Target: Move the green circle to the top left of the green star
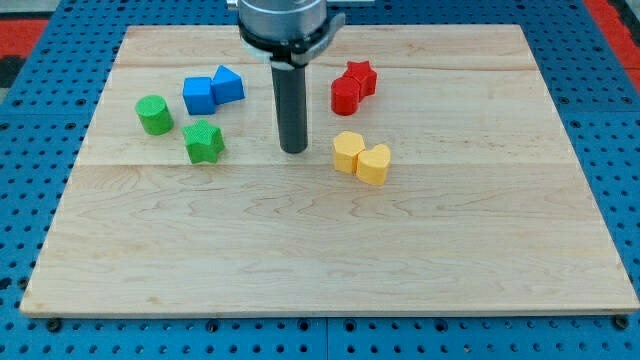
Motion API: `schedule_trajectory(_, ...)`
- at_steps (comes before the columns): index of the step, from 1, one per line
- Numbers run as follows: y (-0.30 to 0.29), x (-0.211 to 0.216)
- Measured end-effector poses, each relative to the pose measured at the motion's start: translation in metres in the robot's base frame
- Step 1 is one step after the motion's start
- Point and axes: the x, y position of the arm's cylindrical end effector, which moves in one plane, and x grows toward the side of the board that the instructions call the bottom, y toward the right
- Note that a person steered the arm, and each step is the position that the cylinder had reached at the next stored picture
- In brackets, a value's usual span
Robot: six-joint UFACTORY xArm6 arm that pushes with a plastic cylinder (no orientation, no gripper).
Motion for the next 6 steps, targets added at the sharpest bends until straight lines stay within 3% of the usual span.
schedule_trajectory(2, -0.114, -0.035)
schedule_trajectory(4, -0.175, -0.082)
schedule_trajectory(5, -0.192, -0.084)
schedule_trajectory(6, -0.157, -0.056)
